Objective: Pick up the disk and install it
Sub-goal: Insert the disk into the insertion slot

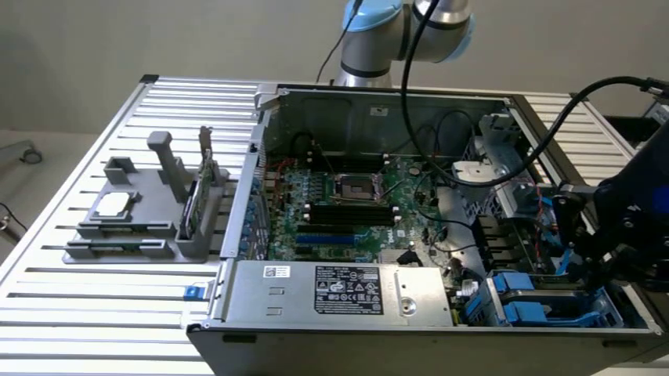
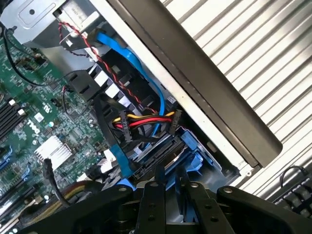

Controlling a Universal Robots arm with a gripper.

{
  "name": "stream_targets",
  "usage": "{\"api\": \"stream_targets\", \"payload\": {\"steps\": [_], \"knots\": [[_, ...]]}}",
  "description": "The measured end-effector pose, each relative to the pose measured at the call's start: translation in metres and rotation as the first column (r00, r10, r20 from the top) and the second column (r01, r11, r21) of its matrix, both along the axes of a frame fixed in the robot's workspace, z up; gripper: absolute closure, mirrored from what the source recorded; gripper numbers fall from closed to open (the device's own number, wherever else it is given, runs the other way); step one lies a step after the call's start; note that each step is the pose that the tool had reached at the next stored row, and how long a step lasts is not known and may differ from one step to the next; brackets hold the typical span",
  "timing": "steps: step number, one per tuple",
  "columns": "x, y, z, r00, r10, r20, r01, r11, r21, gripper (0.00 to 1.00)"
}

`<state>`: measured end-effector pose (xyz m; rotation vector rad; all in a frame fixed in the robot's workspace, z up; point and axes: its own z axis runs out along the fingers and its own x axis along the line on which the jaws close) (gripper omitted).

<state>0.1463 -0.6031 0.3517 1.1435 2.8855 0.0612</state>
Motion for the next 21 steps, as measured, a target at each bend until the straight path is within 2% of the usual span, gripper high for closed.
{"api": "stream_targets", "payload": {"steps": [4, 9, 16, 21], "knots": [[0.0000, 0.0000, -0.0057, 0.9976, -0.070, -0.0002, 0.070, 0.9976, 0.0048, 0.76], [0.0000, 0.0000, -0.0103, 0.9908, -0.135, -0.0006, 0.135, 0.9908, 0.0091, 0.76], [0.0001, 0.0025, -0.0109, 0.9872, -0.159, -0.0031, 0.159, 0.9871, 0.0165, 0.76], [0.0008, 0.0042, -0.0109, 0.9855, -0.170, -0.0036, 0.170, 0.9853, 0.0187, 0.76]]}}
